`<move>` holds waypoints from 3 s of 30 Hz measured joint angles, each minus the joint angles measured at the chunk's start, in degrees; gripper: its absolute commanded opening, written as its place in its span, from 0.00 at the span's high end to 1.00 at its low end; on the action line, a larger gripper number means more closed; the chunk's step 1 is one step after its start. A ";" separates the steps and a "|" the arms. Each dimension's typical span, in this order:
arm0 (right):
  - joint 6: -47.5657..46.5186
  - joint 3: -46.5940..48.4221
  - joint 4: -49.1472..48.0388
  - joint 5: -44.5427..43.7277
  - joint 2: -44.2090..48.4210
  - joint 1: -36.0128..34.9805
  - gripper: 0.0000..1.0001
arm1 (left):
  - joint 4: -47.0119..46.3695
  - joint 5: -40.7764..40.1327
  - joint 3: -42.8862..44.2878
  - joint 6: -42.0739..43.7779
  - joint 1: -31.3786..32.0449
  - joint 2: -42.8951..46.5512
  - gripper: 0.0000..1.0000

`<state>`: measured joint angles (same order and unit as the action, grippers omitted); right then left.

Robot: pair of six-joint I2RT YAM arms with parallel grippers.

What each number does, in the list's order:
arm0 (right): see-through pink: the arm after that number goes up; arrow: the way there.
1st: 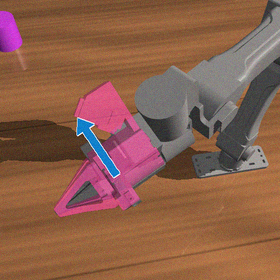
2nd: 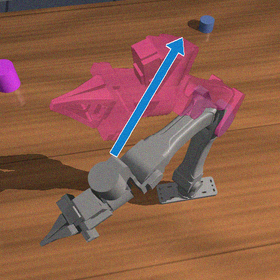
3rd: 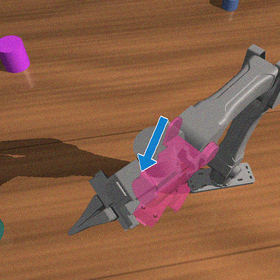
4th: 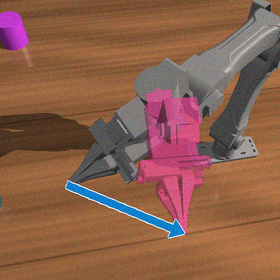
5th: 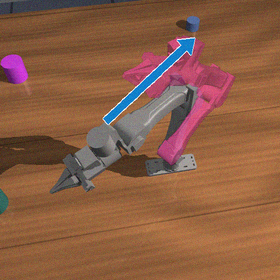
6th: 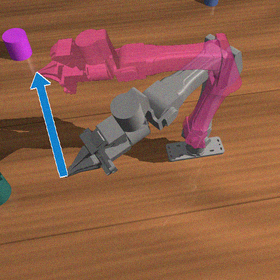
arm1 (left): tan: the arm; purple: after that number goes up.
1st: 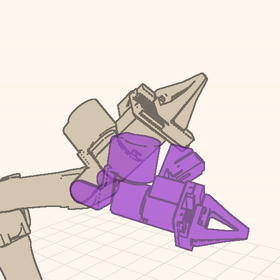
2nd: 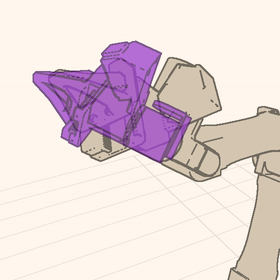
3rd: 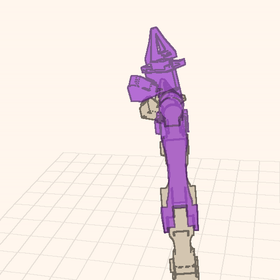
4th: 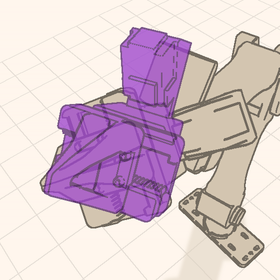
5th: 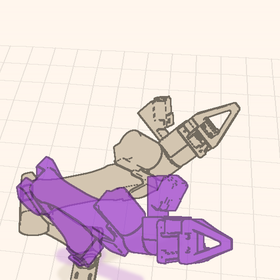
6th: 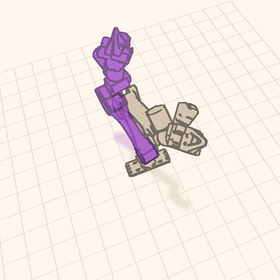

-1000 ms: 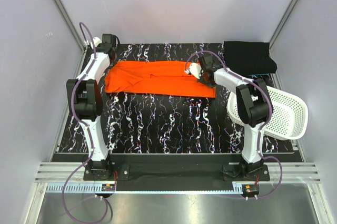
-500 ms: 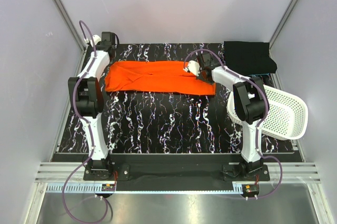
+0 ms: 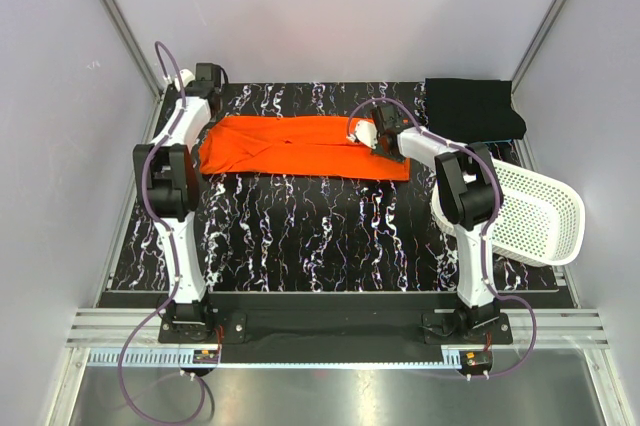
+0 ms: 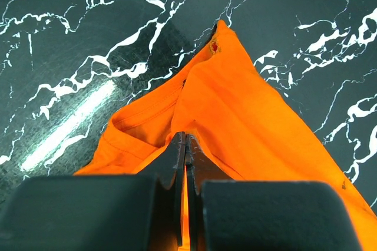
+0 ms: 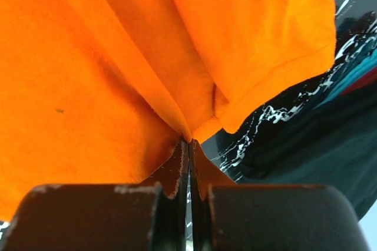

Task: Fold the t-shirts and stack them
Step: Fold the tshirt

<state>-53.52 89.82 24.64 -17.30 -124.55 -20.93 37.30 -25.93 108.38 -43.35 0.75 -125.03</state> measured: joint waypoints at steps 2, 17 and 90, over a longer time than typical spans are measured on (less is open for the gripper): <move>-0.11 0.00 0.00 -0.09 -0.24 0.00 1.00 | 0.04 0.04 0.07 0.02 0.00 -0.35 1.00; -0.57 -0.07 -2.45 -1.75 -0.26 0.11 1.00 | 0.11 -0.04 1.86 0.39 0.00 -0.76 1.00; 61.44 8.17 20.20 4.28 -1.46 2.36 1.00 | -22.05 31.56 -49.92 12.57 -9.44 33.35 0.58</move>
<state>7.92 98.00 44.84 -13.02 -126.02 -18.57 15.25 5.63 58.46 -30.79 -8.69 -91.68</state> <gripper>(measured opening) 0.009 0.431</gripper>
